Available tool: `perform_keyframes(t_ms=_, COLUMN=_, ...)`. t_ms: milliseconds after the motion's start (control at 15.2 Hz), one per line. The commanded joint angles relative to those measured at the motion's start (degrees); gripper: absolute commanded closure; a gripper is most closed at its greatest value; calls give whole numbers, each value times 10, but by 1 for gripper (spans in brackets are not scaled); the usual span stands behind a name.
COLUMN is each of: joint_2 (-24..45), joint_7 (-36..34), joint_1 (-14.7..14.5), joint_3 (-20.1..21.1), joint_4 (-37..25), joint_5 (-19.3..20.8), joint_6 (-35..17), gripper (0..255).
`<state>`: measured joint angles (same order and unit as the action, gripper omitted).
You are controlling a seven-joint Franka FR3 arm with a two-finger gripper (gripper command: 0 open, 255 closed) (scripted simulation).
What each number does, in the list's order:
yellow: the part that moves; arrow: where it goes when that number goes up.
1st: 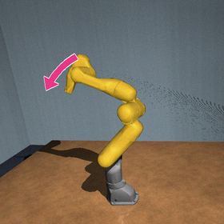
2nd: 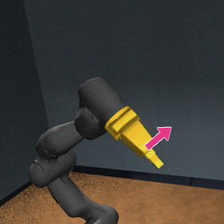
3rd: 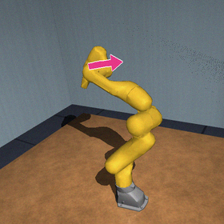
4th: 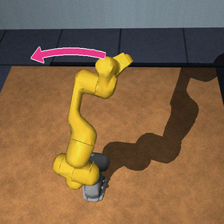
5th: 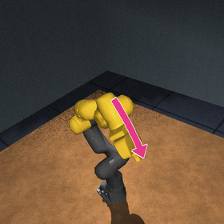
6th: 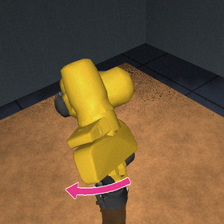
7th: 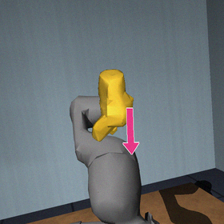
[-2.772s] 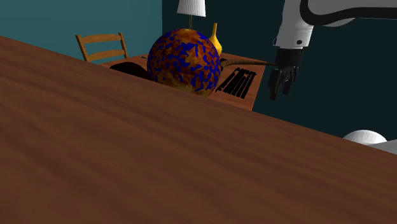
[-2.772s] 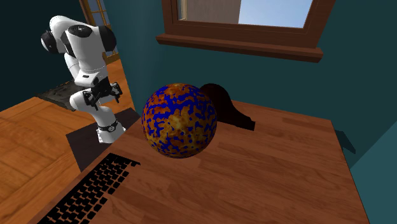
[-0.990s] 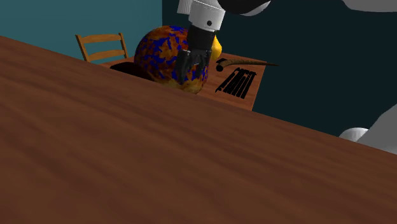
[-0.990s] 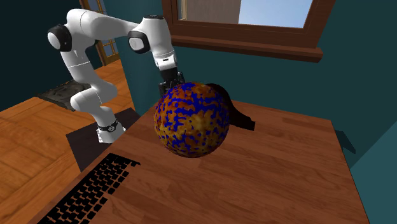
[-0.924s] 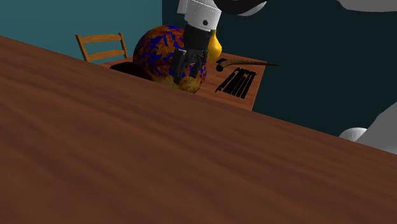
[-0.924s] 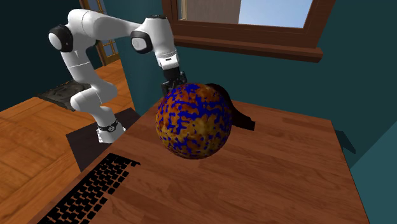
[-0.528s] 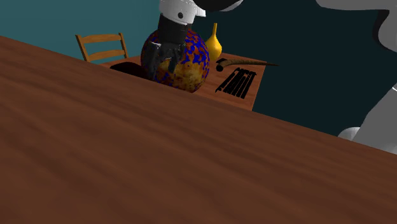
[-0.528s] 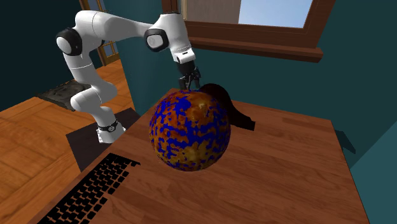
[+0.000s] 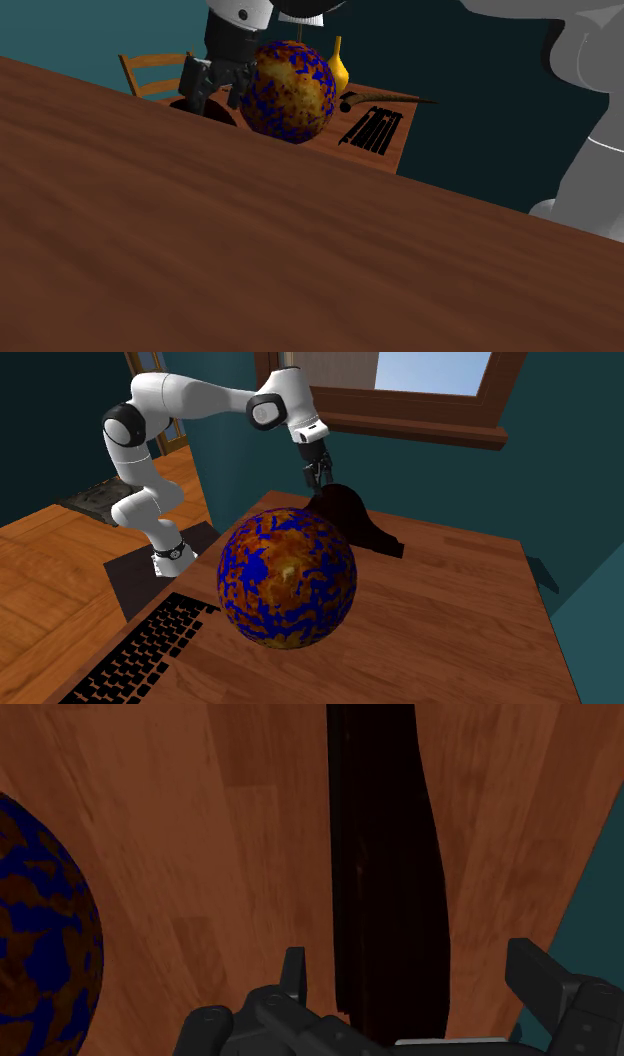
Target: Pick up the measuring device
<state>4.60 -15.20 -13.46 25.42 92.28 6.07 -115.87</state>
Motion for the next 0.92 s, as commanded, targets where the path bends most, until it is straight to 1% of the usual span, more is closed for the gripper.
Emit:
perform_keyframes(t_ms=0, joint_2=1, joint_7=-1, joint_1=0, joint_3=0, joint_4=14, joint_5=1, joint_6=-16, gripper=0)
perform_keyframes(t_ms=198, joint_2=-1, joint_7=-2, joint_1=1, joint_3=-1, joint_4=39, joint_5=1, joint_6=-39, gripper=0)
perform_keyframes(t_ms=330, joint_2=-1, joint_7=-2, joint_1=1, joint_3=-1, joint_4=44, joint_5=1, joint_6=-44, gripper=0)
perform_keyframes(t_ms=396, joint_2=0, joint_7=-2, joint_1=1, joint_3=-1, joint_4=43, joint_5=2, joint_6=-44, gripper=255)
perform_keyframes(t_ms=858, joint_2=0, joint_7=-3, joint_1=1, joint_3=-1, joint_4=44, joint_5=2, joint_6=-45, gripper=255)
